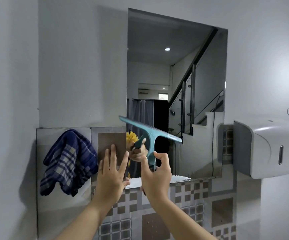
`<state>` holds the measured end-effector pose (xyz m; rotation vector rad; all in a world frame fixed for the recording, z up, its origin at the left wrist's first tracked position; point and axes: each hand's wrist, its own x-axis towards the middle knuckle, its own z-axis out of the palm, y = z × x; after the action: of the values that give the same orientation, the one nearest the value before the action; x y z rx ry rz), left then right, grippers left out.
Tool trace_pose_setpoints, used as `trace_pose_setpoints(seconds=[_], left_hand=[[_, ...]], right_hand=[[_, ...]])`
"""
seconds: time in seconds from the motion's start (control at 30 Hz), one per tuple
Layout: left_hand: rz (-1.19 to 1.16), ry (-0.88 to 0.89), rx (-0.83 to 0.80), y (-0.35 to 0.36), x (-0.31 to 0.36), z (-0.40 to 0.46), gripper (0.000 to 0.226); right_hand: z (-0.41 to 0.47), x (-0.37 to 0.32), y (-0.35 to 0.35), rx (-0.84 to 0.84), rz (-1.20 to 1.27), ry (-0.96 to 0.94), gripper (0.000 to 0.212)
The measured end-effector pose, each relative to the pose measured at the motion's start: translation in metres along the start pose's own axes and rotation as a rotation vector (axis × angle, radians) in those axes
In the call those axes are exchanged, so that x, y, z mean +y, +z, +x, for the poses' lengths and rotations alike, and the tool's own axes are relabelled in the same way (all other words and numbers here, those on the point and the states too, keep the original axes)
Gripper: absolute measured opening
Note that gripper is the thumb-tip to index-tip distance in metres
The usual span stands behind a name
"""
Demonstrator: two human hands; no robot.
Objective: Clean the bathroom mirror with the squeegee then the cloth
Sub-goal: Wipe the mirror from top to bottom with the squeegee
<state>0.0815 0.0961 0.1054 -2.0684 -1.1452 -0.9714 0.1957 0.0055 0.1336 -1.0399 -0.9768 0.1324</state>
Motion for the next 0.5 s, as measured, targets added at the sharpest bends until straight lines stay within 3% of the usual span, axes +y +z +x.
trace_pose_setpoints(seconds=[0.17,0.5], left_hand=[[-0.020,-0.016,-0.020,0.009,-0.003,-0.001,0.105],[0.042,-0.019,0.007,0.018,-0.004,-0.003,0.103]], right_hand=[[0.013,0.023,-0.040,-0.073,-0.234,-0.215,0.020],[0.077,0.042,-0.133,-0.186,-0.651,-0.444,0.036]])
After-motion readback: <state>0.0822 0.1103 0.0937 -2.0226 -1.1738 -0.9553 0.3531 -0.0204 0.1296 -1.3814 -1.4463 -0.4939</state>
